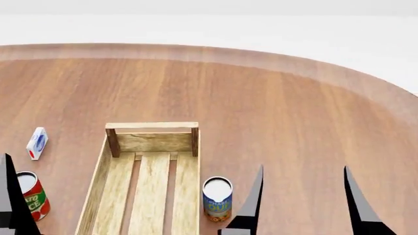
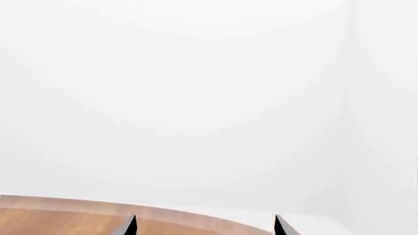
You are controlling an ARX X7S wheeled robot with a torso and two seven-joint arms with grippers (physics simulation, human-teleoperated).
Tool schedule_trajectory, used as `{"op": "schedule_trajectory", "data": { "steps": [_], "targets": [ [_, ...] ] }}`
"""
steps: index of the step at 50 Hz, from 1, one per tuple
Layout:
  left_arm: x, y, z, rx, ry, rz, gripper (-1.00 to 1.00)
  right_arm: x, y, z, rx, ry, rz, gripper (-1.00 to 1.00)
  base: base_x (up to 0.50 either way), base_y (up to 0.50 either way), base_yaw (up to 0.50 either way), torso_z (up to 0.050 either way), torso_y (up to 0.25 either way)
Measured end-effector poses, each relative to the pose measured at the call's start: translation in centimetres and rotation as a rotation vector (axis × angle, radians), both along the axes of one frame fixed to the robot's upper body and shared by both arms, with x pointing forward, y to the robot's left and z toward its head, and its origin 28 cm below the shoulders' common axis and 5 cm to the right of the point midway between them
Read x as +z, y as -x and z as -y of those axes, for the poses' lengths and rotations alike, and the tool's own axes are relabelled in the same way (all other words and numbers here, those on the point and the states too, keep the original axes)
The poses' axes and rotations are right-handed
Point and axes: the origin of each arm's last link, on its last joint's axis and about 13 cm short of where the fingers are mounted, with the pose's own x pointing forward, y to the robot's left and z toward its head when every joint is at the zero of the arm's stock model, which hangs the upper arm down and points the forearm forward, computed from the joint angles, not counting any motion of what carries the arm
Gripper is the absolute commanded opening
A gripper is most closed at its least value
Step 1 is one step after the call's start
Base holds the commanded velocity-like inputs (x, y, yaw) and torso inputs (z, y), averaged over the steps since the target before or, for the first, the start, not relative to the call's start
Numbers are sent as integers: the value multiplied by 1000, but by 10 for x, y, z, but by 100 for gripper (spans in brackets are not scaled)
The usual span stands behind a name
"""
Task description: Pick up the butter and put it in the tray.
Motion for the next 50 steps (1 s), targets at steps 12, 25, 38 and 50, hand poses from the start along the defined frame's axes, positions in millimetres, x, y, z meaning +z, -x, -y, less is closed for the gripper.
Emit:
{"op": "schedule_trajectory", "data": {
  "steps": [12,25,38,50],
  "targets": [
    [0,0,-1,2,1,-1,100,-5,2,4,-12,49,32,100,0,0,191,0,0],
    [-1,-1,-1,2,0,-4,100,-9,1,3,-14,114,39,100,0,0,500,0,0],
    [-2,-2,-1,3,0,-7,100,-12,0,2,-2,140,36,100,0,0,500,0,0],
    [-2,-3,-2,10,0,-8,100,-13,8,1,129,173,72,100,-40,187,125,0,0]
  ]
}}
